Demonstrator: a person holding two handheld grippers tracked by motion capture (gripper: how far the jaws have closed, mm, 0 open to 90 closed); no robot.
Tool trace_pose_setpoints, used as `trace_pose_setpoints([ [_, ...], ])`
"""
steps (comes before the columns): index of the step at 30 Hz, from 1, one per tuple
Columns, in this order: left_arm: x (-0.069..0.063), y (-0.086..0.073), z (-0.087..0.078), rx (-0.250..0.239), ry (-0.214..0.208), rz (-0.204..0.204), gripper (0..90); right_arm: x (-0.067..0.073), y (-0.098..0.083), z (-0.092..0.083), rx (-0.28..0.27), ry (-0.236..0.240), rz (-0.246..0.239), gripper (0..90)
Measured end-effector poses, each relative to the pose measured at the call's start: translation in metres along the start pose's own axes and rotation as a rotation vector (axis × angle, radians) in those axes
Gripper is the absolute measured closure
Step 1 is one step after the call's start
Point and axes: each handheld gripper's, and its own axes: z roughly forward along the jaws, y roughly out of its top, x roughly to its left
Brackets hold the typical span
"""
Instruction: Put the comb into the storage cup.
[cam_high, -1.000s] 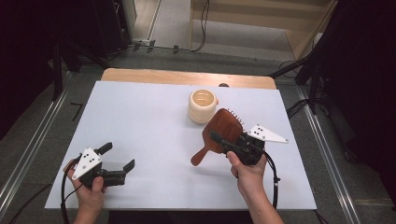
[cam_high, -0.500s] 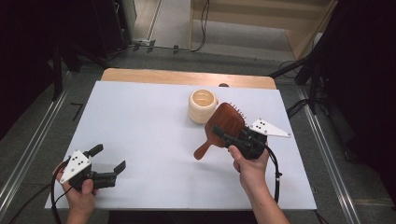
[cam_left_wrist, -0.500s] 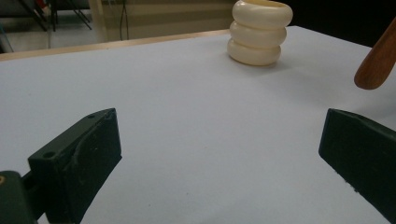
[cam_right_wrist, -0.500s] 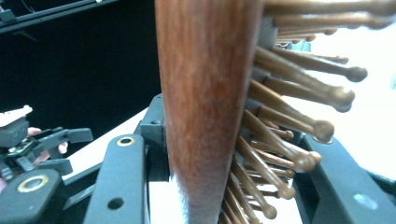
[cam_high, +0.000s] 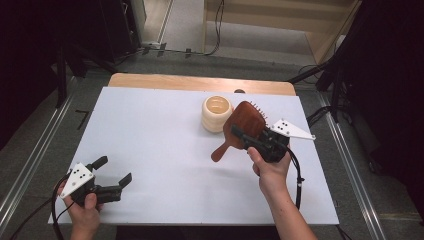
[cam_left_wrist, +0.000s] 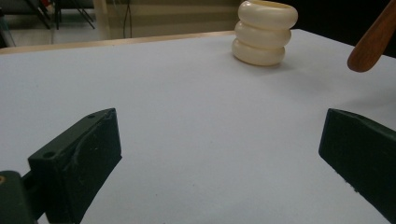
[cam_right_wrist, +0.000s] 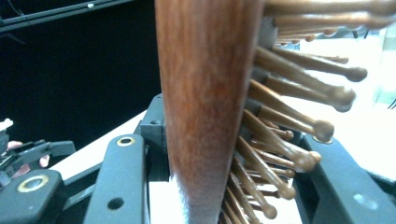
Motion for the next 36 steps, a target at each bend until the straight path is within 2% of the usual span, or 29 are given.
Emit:
trace_pose_setpoints([
  [13,0.003,-0.001,0.0,-0.005,0.002,-0.021,0.0,-0.006,0.01,0.006,-0.003,-0.036,-0.017,51.8],
  [22,0.004,-0.001,-0.001,-0.01,-0.001,-0.029,0.0,-0.007,0.016,0.01,-0.009,-0.042,-0.023,51.8],
  [36,0.005,-0.002,-0.002,-0.019,0.005,-0.043,0.0,-0.018,0.029,0.014,-0.045,-0.074,-0.024,51.8],
])
